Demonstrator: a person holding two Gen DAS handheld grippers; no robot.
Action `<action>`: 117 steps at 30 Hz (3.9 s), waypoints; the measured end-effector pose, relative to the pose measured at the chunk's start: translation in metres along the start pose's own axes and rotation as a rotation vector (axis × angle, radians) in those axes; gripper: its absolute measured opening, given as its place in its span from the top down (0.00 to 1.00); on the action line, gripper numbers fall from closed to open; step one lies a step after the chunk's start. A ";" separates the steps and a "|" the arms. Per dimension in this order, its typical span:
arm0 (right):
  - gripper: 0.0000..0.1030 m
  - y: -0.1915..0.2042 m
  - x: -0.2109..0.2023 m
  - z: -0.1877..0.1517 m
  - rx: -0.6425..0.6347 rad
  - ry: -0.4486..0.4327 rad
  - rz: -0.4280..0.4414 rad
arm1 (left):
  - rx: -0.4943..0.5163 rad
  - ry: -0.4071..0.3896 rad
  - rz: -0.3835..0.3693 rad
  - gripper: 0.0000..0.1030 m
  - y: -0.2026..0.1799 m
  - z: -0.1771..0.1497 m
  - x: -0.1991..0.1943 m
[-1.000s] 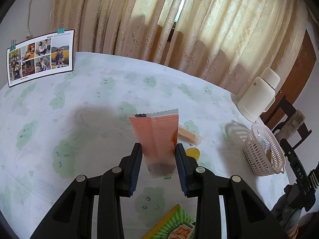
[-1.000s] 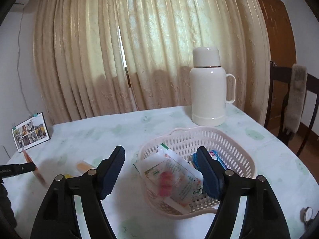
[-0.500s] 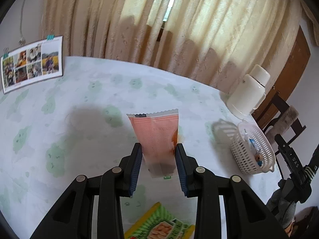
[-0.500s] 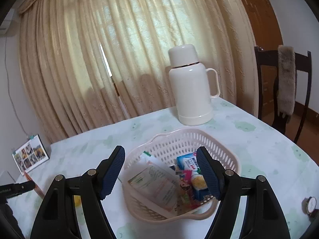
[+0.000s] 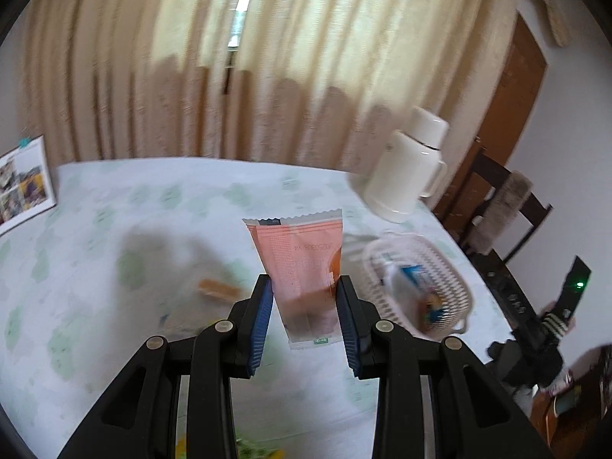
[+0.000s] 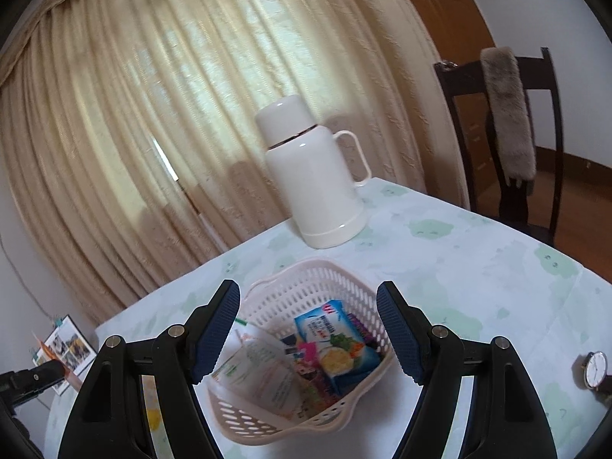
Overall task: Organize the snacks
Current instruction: 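Carry the orange packet with the left tool and release it into the basket, then move the left tool back to the green peanut bag, then grasp the green peanut bag with the left tool and lift it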
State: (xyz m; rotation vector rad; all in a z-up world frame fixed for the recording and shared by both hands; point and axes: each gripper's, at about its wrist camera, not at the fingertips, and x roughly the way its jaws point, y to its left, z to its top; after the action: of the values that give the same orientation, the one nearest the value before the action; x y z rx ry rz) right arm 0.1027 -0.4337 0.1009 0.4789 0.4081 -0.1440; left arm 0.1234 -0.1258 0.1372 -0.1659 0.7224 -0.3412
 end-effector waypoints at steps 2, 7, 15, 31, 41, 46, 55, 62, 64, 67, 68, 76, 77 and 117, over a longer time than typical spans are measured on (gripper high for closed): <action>0.28 -0.003 0.000 0.002 0.012 0.003 -0.002 | 0.023 0.007 -0.032 0.70 -0.016 0.005 0.006; 0.28 -0.007 -0.001 0.004 0.032 0.004 0.002 | 0.063 0.026 -0.089 0.70 -0.051 0.011 0.019; 0.28 -0.014 -0.002 0.007 0.064 0.005 0.015 | 0.082 0.107 -0.195 0.70 -0.089 0.017 0.054; 0.28 -0.017 -0.005 0.008 0.087 -0.002 0.021 | 0.079 0.218 -0.140 0.42 -0.092 -0.003 0.104; 0.27 -0.004 -0.006 0.002 0.039 -0.007 0.060 | 0.063 0.178 -0.075 0.33 -0.064 -0.005 0.083; 0.28 0.006 -0.005 -0.001 0.003 0.000 0.088 | 0.011 0.175 -0.045 0.31 -0.039 -0.008 0.074; 0.27 0.017 -0.002 -0.007 -0.048 0.009 0.116 | -0.057 0.119 0.074 0.31 0.011 -0.011 0.050; 0.27 0.033 -0.002 -0.017 -0.117 0.022 0.148 | -0.113 0.109 0.164 0.31 0.055 -0.024 0.035; 0.27 0.038 0.000 -0.020 -0.140 0.034 0.159 | -0.122 0.118 0.174 0.31 0.063 -0.030 0.031; 0.27 0.045 0.003 -0.025 -0.173 0.051 0.174 | -0.115 0.141 0.188 0.31 0.070 -0.041 0.028; 0.27 0.047 0.003 -0.027 -0.183 0.056 0.180 | -0.111 0.151 0.190 0.31 0.072 -0.047 0.026; 0.27 0.065 0.011 -0.042 -0.263 0.108 0.208 | -0.079 0.225 0.214 0.28 0.082 -0.090 0.011; 0.27 0.066 0.012 -0.043 -0.269 0.113 0.210 | -0.068 0.230 0.216 0.28 0.083 -0.096 0.008; 0.27 0.076 0.017 -0.060 -0.311 0.155 0.210 | 0.373 0.346 -0.004 0.07 0.047 -0.166 0.021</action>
State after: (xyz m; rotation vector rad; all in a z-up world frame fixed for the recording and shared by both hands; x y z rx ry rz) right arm 0.1145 -0.3392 0.0772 0.2242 0.5189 0.1593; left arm 0.0388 -0.0945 -0.0111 0.2511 0.9847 -0.5090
